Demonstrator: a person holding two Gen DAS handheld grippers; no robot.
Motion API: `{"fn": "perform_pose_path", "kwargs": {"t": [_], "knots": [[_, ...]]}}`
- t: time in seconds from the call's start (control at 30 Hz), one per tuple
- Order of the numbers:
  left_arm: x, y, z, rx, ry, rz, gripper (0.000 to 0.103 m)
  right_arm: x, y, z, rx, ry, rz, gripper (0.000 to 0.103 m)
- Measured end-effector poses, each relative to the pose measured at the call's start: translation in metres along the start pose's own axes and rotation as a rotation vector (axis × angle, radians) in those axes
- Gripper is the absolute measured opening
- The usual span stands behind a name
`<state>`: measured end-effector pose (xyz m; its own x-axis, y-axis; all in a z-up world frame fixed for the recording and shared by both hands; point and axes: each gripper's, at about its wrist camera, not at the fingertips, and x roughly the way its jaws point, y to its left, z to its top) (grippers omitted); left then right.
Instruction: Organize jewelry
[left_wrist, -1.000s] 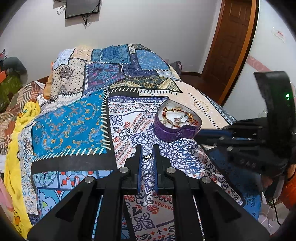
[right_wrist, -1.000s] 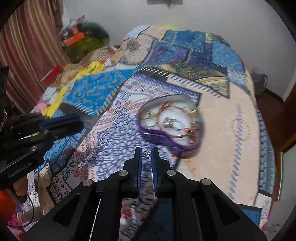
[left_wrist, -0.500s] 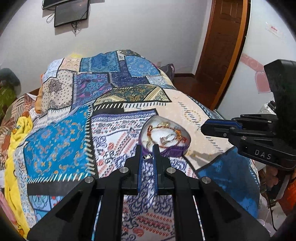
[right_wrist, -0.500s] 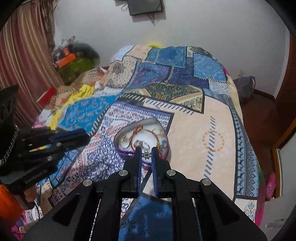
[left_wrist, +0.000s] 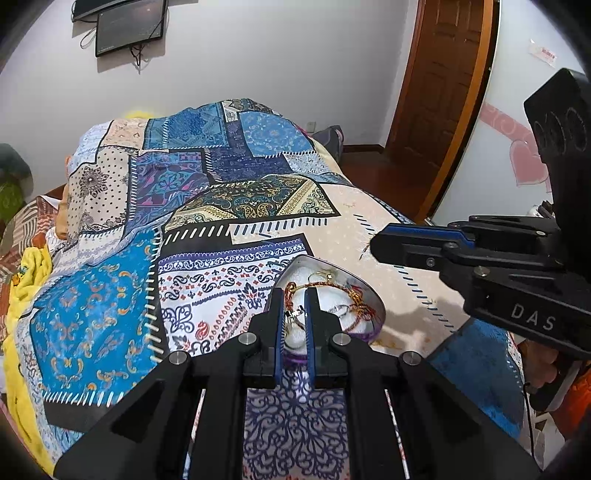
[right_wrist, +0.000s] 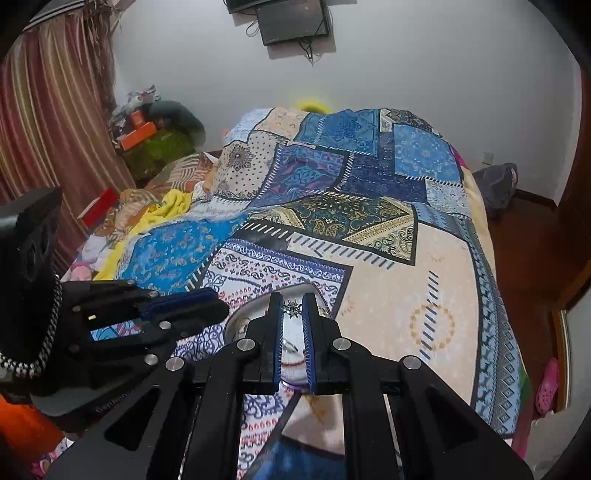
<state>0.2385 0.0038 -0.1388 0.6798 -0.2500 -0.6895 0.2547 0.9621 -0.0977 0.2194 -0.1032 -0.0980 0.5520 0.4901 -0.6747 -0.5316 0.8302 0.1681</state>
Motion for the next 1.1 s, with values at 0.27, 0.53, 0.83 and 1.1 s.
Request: {"fn": "perform_pose_path", "kwargs": {"t": [0.27, 0.53, 0.83, 1.1], "knots": [[0.021, 0.001, 0.001, -0.012, 0.034, -0.030, 0.008, 0.020, -0.003, 0.001, 0.002, 0.048, 0.019, 0.009], [0.027, -0.001, -0.002, -0.004, 0.043, -0.026, 0.009, 0.034, -0.005, -0.001, 0.000, 0.116, 0.062, 0.009], [0.020, 0.002, -0.002, -0.010, 0.045, -0.012, 0.009, 0.030, -0.001, 0.001, -0.015, 0.120, 0.045, 0.020], [-0.023, 0.002, 0.010, -0.022, -0.037, 0.023, 0.009, -0.011, 0.010, 0.012, -0.038, 0.021, 0.000, 0.021]]}}
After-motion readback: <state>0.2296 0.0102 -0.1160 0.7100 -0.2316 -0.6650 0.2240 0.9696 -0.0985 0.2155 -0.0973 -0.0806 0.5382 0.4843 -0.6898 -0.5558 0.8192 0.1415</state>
